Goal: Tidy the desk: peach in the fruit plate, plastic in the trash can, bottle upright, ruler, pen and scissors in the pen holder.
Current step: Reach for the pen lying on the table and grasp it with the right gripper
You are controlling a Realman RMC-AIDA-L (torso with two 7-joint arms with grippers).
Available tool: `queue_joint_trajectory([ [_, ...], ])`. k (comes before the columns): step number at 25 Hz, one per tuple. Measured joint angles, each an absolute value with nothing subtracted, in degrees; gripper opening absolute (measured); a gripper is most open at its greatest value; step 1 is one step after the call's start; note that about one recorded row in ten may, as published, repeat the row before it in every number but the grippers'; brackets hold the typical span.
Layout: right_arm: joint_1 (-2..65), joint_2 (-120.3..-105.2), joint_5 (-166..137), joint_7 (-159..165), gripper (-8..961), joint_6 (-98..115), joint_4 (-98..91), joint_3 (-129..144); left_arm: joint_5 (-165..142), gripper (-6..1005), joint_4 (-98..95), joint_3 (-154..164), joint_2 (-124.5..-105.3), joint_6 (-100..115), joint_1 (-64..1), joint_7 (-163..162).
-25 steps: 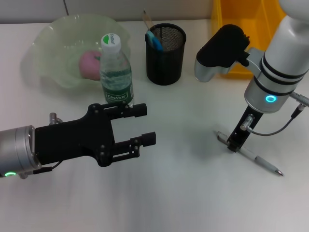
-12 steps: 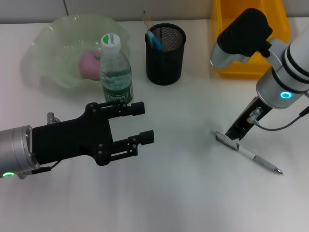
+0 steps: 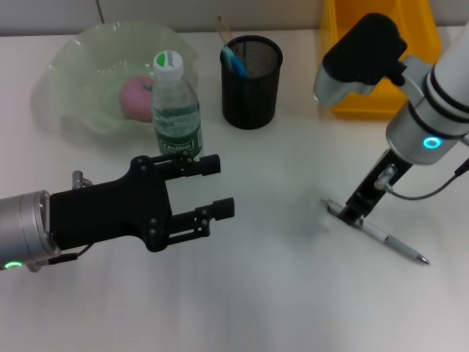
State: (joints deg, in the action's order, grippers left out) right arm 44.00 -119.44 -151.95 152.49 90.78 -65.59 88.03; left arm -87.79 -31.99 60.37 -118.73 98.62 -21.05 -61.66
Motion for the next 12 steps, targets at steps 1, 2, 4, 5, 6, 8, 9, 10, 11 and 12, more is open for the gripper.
queue_joint_trajectory([
  [1, 44.5, -119.44, -152.0, 152.4, 276, 90.7, -64.7, 88.2, -87.8, 631, -32.0, 60.4, -118.73, 98.6, -21.0, -61.6],
  [2, 45.2, -119.45, -152.0, 152.2, 314, 90.6, -63.4, 88.3, -87.8, 631, -32.0, 60.4, -118.73, 98.6, -20.9, -61.6],
  [4, 46.1, -119.52, -152.0, 152.1, 389, 90.2, -61.2, 88.4, -87.8, 631, -32.0, 60.4, -118.74, 98.6, -20.9, -61.6],
  [5, 46.4, -119.54, -152.0, 152.1, 427, 90.0, -60.5, 88.4, -87.8, 631, -32.0, 60.4, -118.74, 98.6, -20.9, -61.6],
  [6, 46.6, -119.56, -152.0, 152.1, 427, 89.8, -60.0, 88.4, -87.8, 631, -32.0, 60.4, -118.73, 98.6, -20.9, -61.6],
  [8, 46.8, -119.60, -152.0, 152.1, 426, 89.4, -59.6, 88.4, -87.8, 631, -32.0, 60.4, -118.74, 98.7, -20.9, -61.6],
  [9, 46.9, -119.60, -152.0, 152.1, 426, 89.1, -59.5, 88.4, -87.8, 631, -32.0, 60.4, -118.74, 98.7, -20.9, -61.6],
  [10, 46.9, -119.61, -152.1, 152.1, 426, 88.9, -59.5, 88.4, -87.8, 631, -32.0, 60.4, -118.74, 98.7, -20.9, -61.6],
  [11, 46.9, -119.62, -152.2, 152.1, 426, 88.8, -59.4, 88.4, -87.8, 631, -32.0, 60.4, -118.74, 98.7, -20.9, -61.6],
  [12, 46.9, -119.62, -152.2, 152.1, 426, 88.7, -59.3, 88.5, -87.8, 631, -32.0, 60.4, -118.74, 98.7, -20.9, -61.6],
])
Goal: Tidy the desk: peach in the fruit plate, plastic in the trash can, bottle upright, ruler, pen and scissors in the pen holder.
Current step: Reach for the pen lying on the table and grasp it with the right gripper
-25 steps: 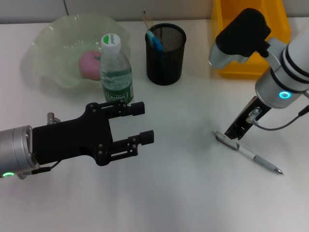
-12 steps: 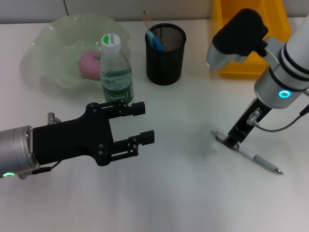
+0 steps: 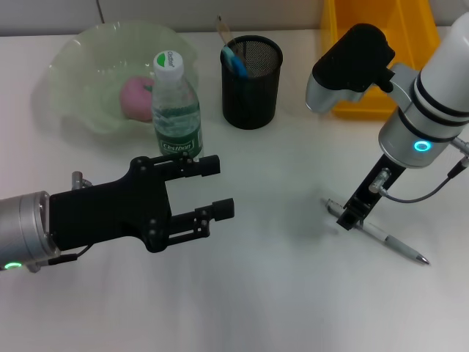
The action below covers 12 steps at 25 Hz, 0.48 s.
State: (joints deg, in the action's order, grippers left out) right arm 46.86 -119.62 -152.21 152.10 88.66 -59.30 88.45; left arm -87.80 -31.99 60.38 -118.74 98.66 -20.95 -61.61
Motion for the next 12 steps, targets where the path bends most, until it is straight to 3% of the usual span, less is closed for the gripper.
queue_joint_trajectory([
  [12, 46.8, -119.62, -152.3, 152.0, 421, 86.4, -58.1, 90.4, -87.8, 631, -32.0, 60.4, -118.74, 98.4, -21.4, -61.6],
])
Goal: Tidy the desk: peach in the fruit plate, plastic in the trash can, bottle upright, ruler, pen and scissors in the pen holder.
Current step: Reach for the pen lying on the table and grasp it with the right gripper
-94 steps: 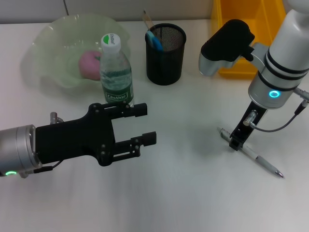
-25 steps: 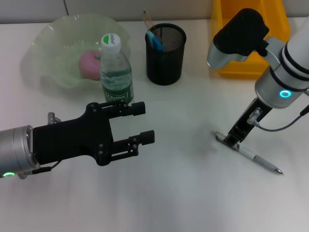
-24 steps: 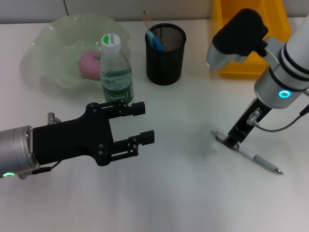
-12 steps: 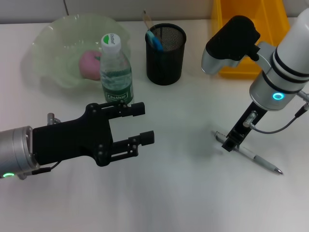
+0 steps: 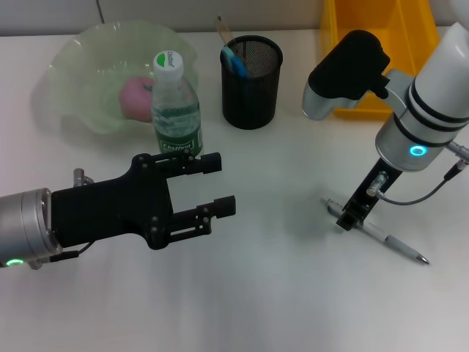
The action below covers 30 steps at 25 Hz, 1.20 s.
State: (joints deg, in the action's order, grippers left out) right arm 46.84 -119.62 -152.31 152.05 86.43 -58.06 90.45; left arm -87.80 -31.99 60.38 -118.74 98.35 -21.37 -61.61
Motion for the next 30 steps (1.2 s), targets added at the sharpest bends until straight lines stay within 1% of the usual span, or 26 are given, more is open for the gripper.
queue_joint_trajectory([
  [30, 46.8, -119.68, -152.0, 152.0, 412, 84.8, -58.0, 90.7, -87.8, 631, -32.0, 60.1, -118.65, 98.0, -21.4, -60.9],
])
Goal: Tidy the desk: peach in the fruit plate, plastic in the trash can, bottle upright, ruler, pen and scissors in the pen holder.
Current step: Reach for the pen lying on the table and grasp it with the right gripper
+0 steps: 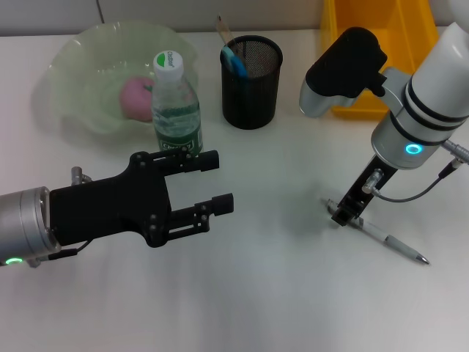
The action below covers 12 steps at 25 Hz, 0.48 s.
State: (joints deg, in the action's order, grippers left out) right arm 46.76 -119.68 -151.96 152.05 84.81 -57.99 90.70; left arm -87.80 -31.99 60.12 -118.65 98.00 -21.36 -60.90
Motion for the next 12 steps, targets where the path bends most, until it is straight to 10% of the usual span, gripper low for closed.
queue_joint_trajectory([
  [12, 46.9, -119.71, -152.0, 152.0, 375, 84.8, -57.3, 91.5, -87.8, 631, -32.0, 60.1, -118.71, 97.9, -21.4, -60.9],
])
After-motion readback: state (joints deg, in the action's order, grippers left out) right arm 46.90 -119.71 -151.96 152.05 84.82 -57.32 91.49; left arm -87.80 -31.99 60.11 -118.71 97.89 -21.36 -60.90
